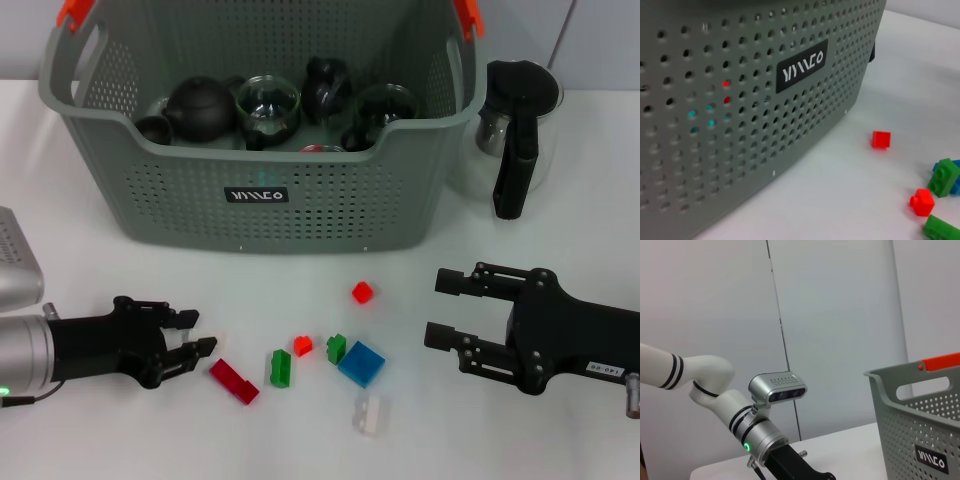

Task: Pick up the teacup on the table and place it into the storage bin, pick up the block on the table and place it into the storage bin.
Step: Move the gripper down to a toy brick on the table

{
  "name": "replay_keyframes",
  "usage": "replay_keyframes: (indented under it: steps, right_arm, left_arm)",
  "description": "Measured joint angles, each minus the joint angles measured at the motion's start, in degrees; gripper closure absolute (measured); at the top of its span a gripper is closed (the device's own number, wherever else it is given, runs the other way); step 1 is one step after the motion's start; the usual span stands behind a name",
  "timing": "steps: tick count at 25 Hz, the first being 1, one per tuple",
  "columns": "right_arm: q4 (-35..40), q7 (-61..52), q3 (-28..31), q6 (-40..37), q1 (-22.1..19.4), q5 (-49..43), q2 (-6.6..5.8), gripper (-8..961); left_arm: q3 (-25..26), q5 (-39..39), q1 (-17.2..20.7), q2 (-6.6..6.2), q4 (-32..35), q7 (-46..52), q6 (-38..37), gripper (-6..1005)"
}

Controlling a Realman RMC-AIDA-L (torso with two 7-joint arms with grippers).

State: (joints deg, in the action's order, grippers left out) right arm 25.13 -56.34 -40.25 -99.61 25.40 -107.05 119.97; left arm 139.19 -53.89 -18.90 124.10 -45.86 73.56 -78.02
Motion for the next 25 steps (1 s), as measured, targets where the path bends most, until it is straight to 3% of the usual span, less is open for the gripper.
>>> replay_keyframes:
  steps: [25]
  right_arm:
    - [0.00,0.00,-0.04,-0.14,-0.35,0.00,0.00,328]
  left_arm:
    - [0.48,-0.53,-0.06,0.18,0.18,0.76,3.01,614]
